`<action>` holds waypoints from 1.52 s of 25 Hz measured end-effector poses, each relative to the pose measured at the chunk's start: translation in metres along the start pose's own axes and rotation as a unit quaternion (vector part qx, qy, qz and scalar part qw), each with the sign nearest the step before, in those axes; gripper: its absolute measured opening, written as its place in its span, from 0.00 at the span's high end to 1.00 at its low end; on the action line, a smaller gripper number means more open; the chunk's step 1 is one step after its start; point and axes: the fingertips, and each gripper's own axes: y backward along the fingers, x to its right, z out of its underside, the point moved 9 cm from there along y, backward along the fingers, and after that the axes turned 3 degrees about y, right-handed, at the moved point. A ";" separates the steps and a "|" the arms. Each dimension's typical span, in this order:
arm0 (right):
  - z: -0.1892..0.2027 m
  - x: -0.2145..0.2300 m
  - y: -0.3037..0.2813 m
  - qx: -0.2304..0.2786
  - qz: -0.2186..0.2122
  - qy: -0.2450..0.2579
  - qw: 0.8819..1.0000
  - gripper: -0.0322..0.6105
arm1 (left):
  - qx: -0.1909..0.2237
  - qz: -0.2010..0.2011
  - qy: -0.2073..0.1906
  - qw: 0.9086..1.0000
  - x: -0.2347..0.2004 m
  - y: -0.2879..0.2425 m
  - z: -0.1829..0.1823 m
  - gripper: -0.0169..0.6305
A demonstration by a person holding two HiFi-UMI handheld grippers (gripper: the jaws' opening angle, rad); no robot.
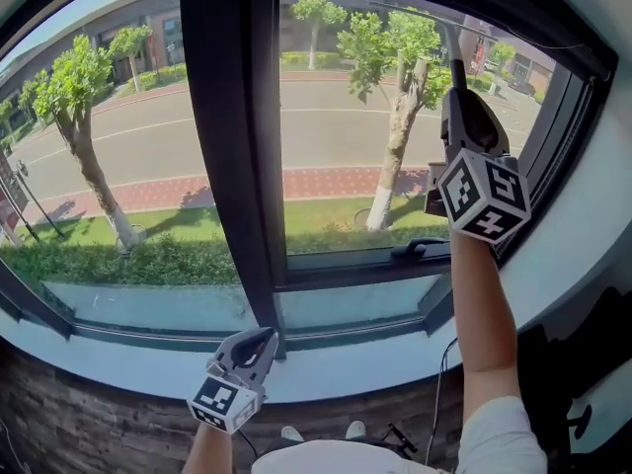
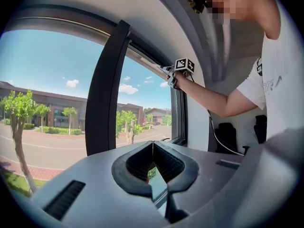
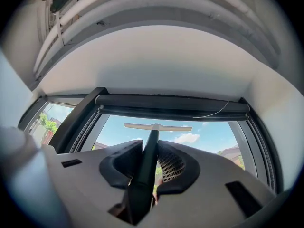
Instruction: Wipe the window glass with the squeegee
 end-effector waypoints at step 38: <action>0.044 0.001 -0.003 -0.038 -0.025 0.007 0.999 0.79 | -0.001 -0.008 0.010 1.000 0.039 -0.012 -0.008 0.95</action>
